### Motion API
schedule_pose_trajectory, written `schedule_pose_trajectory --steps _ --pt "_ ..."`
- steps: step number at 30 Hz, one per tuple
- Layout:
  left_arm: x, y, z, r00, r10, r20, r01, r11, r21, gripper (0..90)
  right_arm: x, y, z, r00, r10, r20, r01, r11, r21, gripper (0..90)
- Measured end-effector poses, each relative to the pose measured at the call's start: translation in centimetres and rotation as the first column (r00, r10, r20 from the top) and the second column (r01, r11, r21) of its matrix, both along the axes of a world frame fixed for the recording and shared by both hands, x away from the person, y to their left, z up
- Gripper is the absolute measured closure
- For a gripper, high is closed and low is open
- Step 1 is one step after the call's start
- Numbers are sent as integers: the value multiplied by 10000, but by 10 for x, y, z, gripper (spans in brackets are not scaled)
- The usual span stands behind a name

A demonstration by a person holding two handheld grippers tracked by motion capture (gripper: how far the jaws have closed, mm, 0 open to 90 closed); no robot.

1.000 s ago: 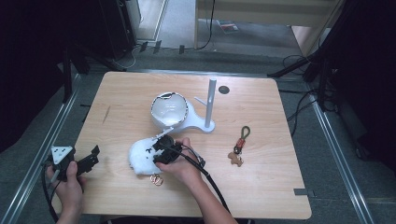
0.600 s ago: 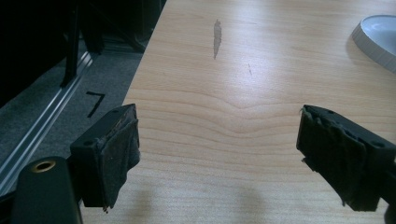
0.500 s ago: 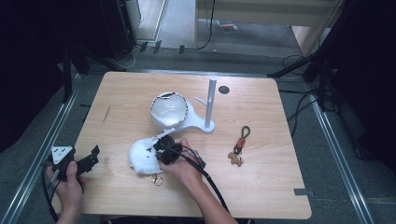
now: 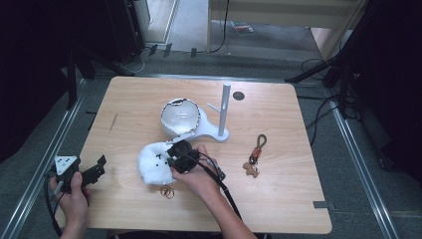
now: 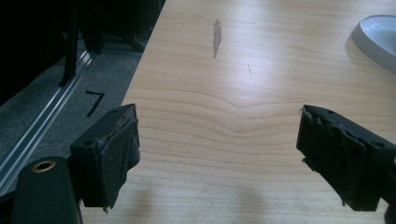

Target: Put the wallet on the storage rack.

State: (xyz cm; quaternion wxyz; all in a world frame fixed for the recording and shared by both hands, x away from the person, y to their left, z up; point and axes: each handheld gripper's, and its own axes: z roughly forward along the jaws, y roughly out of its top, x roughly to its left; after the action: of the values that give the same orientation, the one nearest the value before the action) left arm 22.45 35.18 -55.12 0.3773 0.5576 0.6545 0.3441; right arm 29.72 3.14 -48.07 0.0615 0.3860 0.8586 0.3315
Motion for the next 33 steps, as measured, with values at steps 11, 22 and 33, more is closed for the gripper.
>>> schedule_pose_trajectory --steps 11,22,33 --pt "0 0 0 10000 19 3 -19 10000 -1 138 3 -26 31 9987 -480 148 471 9971 604 791" --pt "0 0 0 10000 20 -12 -20 10000 -13 138 13 -51 47 9923 -1239 6 1233 9884 884 788" --pt "0 0 0 10000 7 -12 -7 10000 11 138 26 -64 64 9780 -2084 115 2066 9744 892 786"
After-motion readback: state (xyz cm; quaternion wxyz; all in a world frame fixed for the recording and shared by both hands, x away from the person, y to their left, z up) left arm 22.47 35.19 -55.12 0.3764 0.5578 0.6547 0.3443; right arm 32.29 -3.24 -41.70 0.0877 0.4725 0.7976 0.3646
